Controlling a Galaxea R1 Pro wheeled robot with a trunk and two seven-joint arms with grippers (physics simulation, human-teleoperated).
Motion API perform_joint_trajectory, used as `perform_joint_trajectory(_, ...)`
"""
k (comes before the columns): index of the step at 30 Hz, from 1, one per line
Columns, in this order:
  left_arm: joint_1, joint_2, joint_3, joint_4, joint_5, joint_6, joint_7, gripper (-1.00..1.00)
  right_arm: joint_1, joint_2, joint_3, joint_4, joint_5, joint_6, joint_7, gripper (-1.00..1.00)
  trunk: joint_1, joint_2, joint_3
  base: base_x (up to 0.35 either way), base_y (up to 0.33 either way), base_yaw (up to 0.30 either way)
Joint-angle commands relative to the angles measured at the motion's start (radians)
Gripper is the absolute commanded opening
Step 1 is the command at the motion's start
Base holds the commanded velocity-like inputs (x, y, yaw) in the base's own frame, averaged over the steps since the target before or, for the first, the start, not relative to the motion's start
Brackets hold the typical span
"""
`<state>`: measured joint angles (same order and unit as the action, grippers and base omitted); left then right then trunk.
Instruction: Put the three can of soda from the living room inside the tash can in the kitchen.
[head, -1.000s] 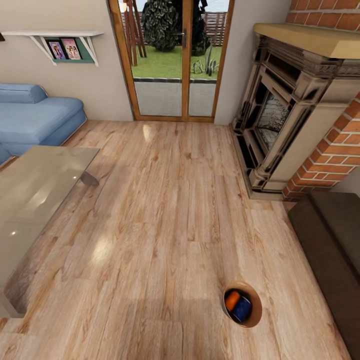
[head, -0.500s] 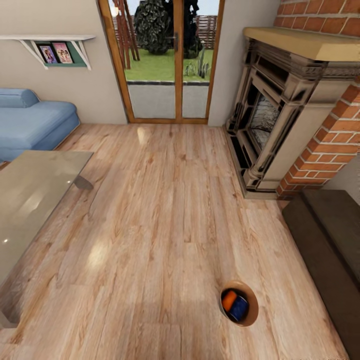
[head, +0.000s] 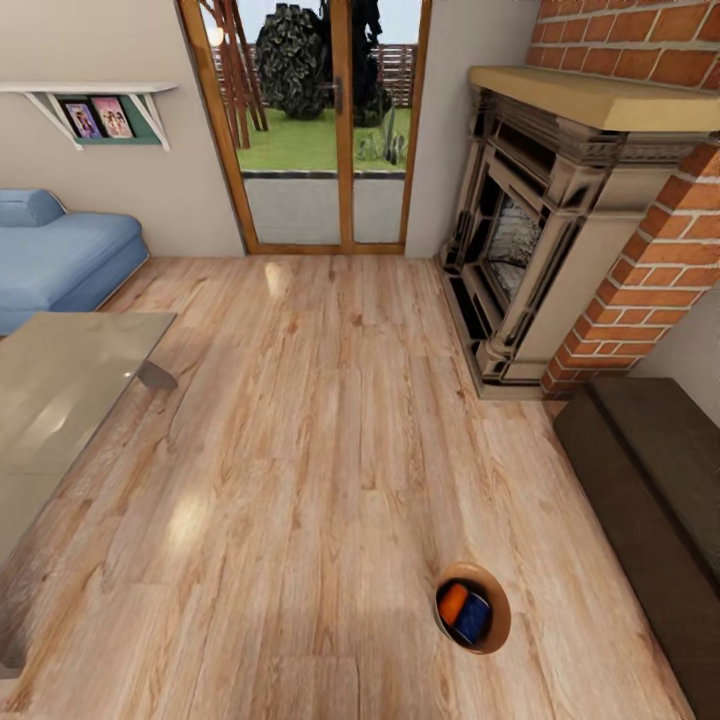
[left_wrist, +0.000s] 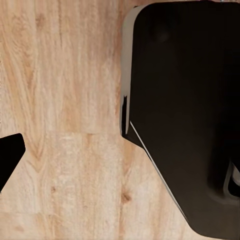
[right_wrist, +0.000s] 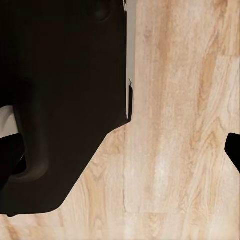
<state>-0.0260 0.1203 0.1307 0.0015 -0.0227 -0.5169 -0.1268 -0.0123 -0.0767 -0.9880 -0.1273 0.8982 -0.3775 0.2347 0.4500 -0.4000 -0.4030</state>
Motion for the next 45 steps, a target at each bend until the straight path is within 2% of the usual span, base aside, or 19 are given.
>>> perform_joint_trajectory(1,0.0,0.0,0.0,0.0,0.0,0.0,0.0,1.0,0.0,0.0,0.0,0.0,0.0,0.0,0.0,1.0,0.0,0.0,0.0,0.0,0.0,-0.018)
perform_joint_trajectory(26,0.0,-0.001,0.001,0.0,0.002,0.0,0.007,1.0,0.0,0.0,0.006,-0.001,0.002,0.001,0.001,1.0,0.0,0.0,0.031,0.0,0.0,-0.002)
perform_joint_trajectory(45,-0.001,0.001,0.003,-0.006,0.004,0.0,0.009,1.0,0.0,0.0,0.007,0.001,0.007,0.008,0.001,1.0,0.0,0.0,0.033,0.0,0.0,0.0)
